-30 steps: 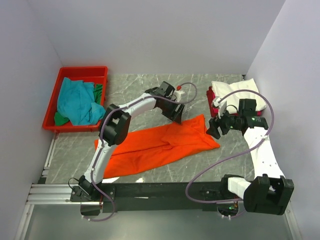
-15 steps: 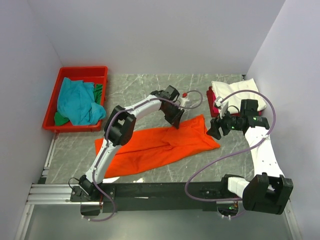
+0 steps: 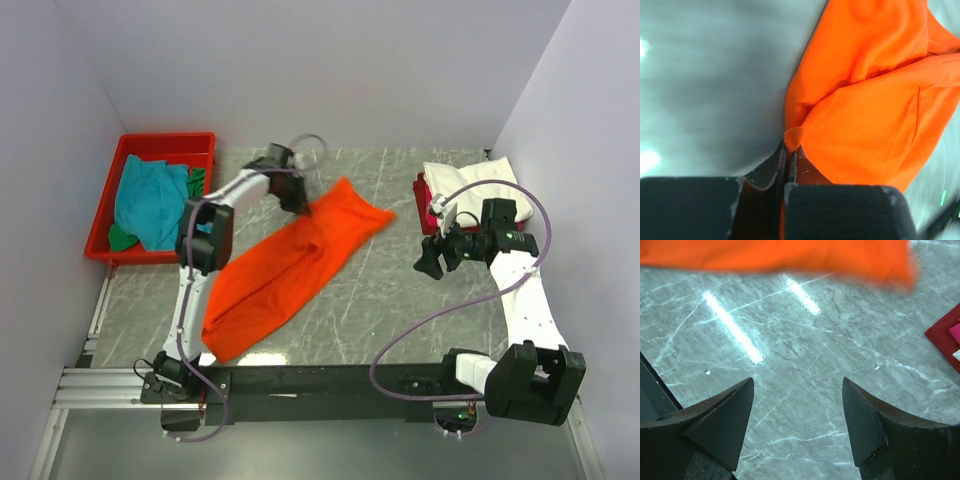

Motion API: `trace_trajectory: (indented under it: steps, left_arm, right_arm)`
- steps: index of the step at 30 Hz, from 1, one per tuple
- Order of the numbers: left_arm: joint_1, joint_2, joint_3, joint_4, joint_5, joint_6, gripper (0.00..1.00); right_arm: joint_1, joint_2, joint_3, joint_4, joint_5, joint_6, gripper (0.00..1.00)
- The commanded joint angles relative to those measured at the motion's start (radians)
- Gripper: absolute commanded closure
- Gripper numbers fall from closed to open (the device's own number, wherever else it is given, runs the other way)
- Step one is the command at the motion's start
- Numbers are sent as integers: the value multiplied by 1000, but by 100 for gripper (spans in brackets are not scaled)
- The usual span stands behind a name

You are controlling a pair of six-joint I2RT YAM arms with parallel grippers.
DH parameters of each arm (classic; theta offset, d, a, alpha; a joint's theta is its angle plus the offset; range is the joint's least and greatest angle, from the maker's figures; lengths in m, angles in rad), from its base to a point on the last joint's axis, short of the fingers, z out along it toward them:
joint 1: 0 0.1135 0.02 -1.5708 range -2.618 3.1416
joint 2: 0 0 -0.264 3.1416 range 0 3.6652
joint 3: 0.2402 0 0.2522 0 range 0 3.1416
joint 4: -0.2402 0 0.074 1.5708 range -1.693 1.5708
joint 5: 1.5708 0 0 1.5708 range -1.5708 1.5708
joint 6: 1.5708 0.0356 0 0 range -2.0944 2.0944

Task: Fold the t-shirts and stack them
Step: Fold the tshirt

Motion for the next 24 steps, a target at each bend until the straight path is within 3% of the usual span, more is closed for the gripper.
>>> trace_trajectory:
  steps: [1, 5, 8, 9, 11, 12, 16, 20, 21, 22, 24]
  left_arm:
    - [108, -34, -9, 78, -202, -181, 100]
    - [142, -48, 20, 98, -331, -279, 100]
    - [156, -69, 64, 106, -315, -293, 78]
    - [156, -109, 60, 119, -284, -275, 61]
    - [153, -173, 25, 178, -246, -239, 45]
    - [151, -256, -26, 194, -242, -225, 38]
    - [151, -514, -194, 262, -326, -124, 29]
    - [151, -827, -493, 368, -507, -8, 19]
    - [151, -953, -550, 386, -532, 11, 16]
    - [151, -1015, -608, 395, -560, 22, 14]
    - [156, -1184, -777, 406, -603, 40, 11]
  right_arm:
    - [-9, 14, 9, -5, -12, -10, 23]
    - [-8, 29, 3, -2, -12, -9, 23]
    - [3, 49, -5, -1, -33, -9, 23]
    - [15, 54, -8, -8, -44, -39, 23]
    - [63, 55, -27, -17, -53, -84, 22]
    - [145, 51, -39, -8, -30, -125, 22]
    - [460, -7, -151, 148, 97, -287, 13]
    - [740, -3, -266, 475, 200, -412, 11]
    - [800, 36, -243, 501, 236, -411, 12]
    - [924, 82, -216, 521, 308, -403, 19]
    - [1018, 228, -134, 615, 391, -359, 27]
